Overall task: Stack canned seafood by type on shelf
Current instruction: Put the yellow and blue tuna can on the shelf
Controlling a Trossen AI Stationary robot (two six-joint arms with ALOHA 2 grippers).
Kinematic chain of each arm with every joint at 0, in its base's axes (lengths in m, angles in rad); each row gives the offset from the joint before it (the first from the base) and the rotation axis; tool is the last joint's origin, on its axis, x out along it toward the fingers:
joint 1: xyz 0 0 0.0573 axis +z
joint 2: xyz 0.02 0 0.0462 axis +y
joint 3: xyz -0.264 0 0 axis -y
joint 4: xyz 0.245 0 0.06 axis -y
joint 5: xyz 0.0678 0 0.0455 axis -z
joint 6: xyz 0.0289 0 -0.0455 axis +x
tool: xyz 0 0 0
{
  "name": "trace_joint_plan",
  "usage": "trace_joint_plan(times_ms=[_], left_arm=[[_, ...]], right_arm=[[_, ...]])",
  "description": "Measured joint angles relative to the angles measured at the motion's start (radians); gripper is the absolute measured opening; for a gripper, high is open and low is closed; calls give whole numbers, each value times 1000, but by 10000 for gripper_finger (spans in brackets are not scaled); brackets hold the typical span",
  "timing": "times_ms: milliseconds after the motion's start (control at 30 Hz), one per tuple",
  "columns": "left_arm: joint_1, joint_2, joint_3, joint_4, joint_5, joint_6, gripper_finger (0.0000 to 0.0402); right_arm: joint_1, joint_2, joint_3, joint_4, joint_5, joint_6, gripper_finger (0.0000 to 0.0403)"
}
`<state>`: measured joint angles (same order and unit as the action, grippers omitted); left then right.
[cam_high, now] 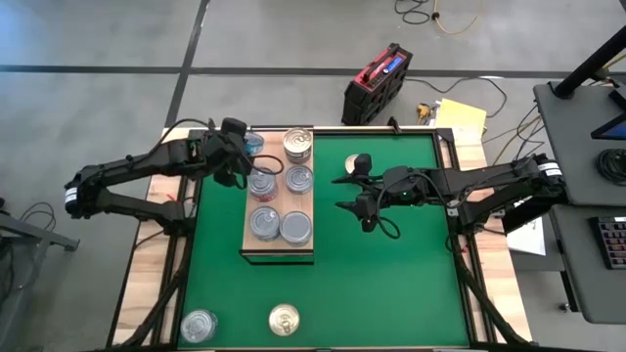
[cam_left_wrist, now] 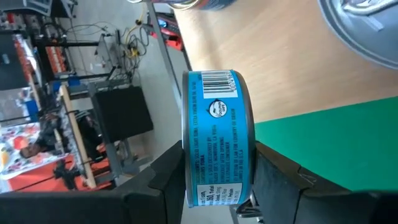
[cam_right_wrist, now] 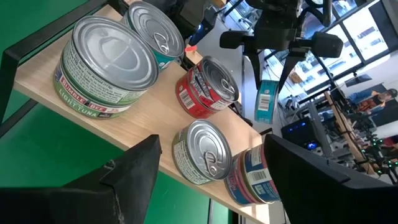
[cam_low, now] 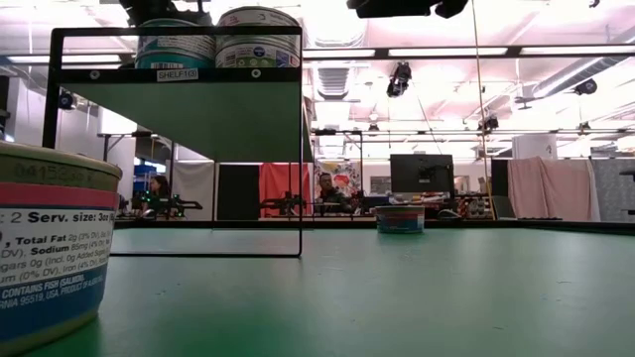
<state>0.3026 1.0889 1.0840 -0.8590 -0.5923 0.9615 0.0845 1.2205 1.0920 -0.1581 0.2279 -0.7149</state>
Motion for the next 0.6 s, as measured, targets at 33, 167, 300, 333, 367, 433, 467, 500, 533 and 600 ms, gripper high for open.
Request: trace_joint_plan(times_ms=[33, 167, 300, 333, 367, 433, 467, 500, 533, 600], left_arm=[[7, 0, 0, 1, 15, 4, 135], [28, 0, 0, 13, 72, 45, 135], [34, 0, 0, 40, 82, 60, 135], [36, 0, 0, 42, 82, 69, 135], [38, 1, 0, 44, 81, 84, 135], [50, 4, 0, 49, 82, 107, 135], [58, 5, 0, 49, 82, 112, 135], [66, 5, 0, 49, 83, 112, 135], [72, 5, 0, 53, 83, 112, 135], [76, 5, 0, 56, 94, 112, 135]], right_arm=[[0, 0, 0, 1, 0, 0, 275], [0, 0, 0, 3, 0, 0, 267], [0, 0, 0, 3, 0, -2, 260], [0, 0, 0, 4, 0, -3, 259], [0, 0, 0, 6, 0, -4, 258], [0, 0, 0, 7, 0, -8, 259], [0, 0, 0, 7, 0, -8, 260], [0, 0, 0, 7, 0, -7, 262], [0, 0, 0, 7, 0, -5, 264], [0, 0, 0, 7, 0, -2, 268]])
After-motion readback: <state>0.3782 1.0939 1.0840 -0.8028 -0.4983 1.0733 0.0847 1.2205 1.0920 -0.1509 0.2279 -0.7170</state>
